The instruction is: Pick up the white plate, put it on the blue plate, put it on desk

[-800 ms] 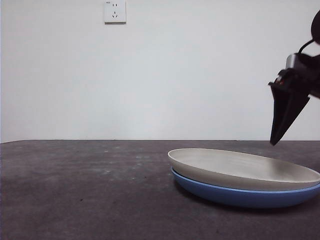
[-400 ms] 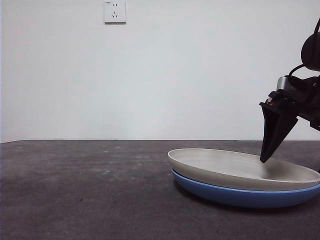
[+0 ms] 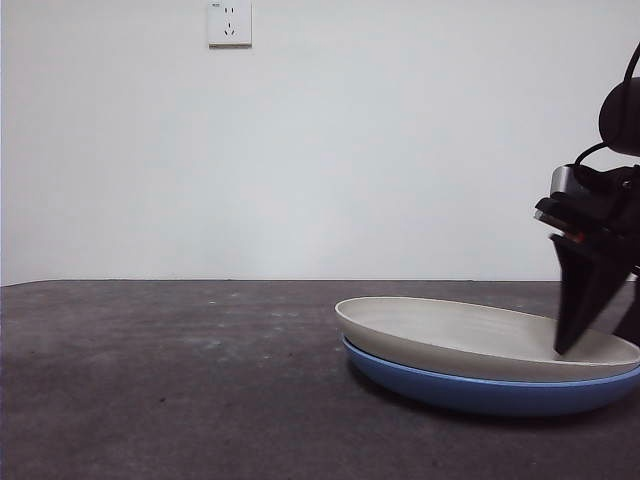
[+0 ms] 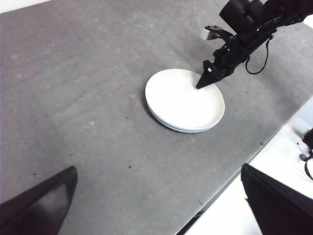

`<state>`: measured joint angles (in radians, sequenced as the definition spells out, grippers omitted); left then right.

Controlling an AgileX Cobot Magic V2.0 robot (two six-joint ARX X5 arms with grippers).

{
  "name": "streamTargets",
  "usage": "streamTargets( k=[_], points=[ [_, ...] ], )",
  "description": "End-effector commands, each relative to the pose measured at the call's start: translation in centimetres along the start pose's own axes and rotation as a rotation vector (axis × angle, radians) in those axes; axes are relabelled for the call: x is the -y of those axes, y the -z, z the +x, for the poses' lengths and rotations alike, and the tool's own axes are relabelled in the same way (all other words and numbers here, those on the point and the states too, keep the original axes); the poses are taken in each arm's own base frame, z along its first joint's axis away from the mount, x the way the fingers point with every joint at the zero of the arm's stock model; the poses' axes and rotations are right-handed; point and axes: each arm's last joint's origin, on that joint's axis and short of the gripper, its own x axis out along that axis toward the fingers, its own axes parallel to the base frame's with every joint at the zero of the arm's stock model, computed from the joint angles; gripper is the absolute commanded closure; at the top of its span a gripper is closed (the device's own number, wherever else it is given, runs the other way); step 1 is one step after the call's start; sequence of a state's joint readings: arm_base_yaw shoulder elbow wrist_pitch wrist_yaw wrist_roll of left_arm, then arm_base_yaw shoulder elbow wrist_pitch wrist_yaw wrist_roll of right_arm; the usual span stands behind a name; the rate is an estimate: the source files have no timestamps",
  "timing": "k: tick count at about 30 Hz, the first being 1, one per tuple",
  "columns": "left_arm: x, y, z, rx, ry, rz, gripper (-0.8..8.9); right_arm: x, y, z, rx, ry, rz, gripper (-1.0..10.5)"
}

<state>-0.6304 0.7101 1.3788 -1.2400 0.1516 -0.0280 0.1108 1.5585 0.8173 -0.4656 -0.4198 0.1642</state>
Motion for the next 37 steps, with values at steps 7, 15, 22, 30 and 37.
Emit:
streamTargets(
  k=[7,15,22,30,37],
  points=[
    [0.0,-0.3,-0.2,0.016,-0.002,0.003,2.47,0.1,-0.2,0.2,-0.003,0.01,-0.006,9.4],
    [0.0,-0.3,-0.2,0.017,-0.002,0.021,2.47,-1.1,-1.6,-1.7,0.028,0.003,-0.001,9.4],
    [0.1,-0.7,-0.2,0.053,-0.002,0.03,2.47,-3.8,-2.8,-3.2,0.04,-0.041,-0.017,9.4],
    [0.1,-0.7,-0.2,0.06,-0.002,0.055,2.47,-7.8,-3.4,-2.6,0.048,-0.093,-0.057,9.4],
    [0.1,-0.8,-0.2,0.067,-0.003,0.075,2.47,-9.5,-3.6,0.0,-0.018,-0.106,-0.088,9.4]
  ],
)
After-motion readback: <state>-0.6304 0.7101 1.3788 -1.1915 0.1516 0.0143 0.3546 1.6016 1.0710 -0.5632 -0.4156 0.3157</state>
